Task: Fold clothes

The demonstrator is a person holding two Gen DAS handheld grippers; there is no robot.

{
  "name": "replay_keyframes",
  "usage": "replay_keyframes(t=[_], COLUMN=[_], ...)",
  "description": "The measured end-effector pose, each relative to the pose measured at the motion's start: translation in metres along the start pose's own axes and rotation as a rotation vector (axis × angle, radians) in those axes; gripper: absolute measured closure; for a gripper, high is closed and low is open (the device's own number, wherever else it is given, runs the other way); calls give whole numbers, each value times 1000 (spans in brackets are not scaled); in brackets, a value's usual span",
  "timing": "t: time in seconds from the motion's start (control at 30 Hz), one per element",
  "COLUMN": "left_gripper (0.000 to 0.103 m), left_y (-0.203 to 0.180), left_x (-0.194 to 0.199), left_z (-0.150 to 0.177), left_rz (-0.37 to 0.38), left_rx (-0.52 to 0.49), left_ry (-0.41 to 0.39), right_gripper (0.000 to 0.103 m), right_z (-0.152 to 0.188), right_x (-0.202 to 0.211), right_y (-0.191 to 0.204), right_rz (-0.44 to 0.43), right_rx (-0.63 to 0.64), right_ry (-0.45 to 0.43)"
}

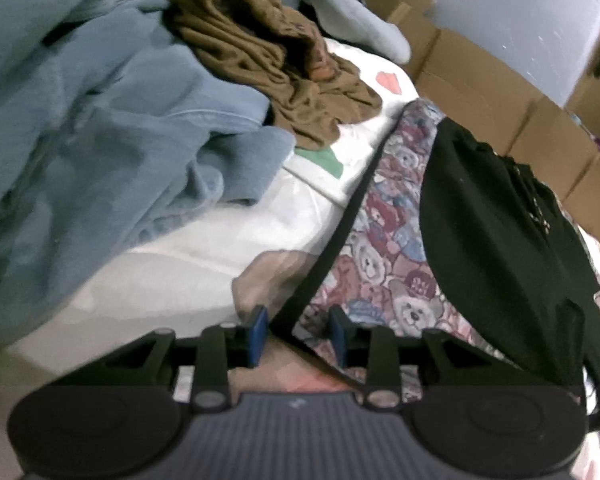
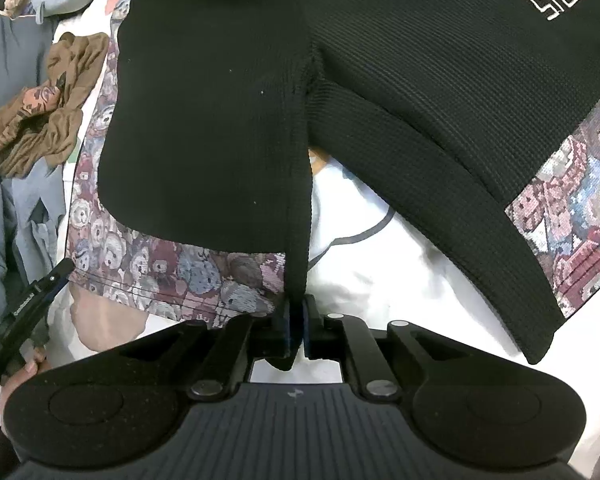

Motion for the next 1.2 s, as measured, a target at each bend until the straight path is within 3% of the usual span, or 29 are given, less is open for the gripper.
replay_keyframes(t=[0.13, 0.27, 0.33, 0.43, 0.67, 0.87, 1.0, 1.2], left_gripper=[71, 75, 76, 73, 74, 82, 94, 96], left_y=[-5, -4, -7, -11, -16, -16, -16, 4], left_x=[-4, -3, -1, 2, 3, -2, -2, 9], left_z=[3, 4, 5, 4, 1, 5, 4, -12], left_rz=[6, 12, 12, 2, 21, 56, 66, 51], left_rx=[-101, -133, -176, -229, -295, -342, -374, -232], left_ry=[-5, -4, 0, -1, -11, 15, 34, 4], right_gripper=[97, 93, 77, 67, 67, 67, 67, 62], right_z=[2, 2, 2, 1, 4, 4, 4, 2], right_x=[1, 0, 1, 2, -3, -5, -7, -7], right_y=[0, 1, 1, 1, -3, -8, -8, -10], right_rz=[2, -3, -7, -20, -31, -52, -56, -67], right_rx=[9, 20, 21, 15, 11, -33, -26, -27], right_ry=[7, 14, 11, 3, 11, 23, 22, 14])
Point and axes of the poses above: each gripper's, at about its wrist camera, not at the fingertips, and x roughly against the way its jaws point, y to its left, z to its underside, the point moved 4 cm from there along -x, roughly the way its jaws point, and after that the axes turned 8 degrees about -y, right-handed, at the moved point
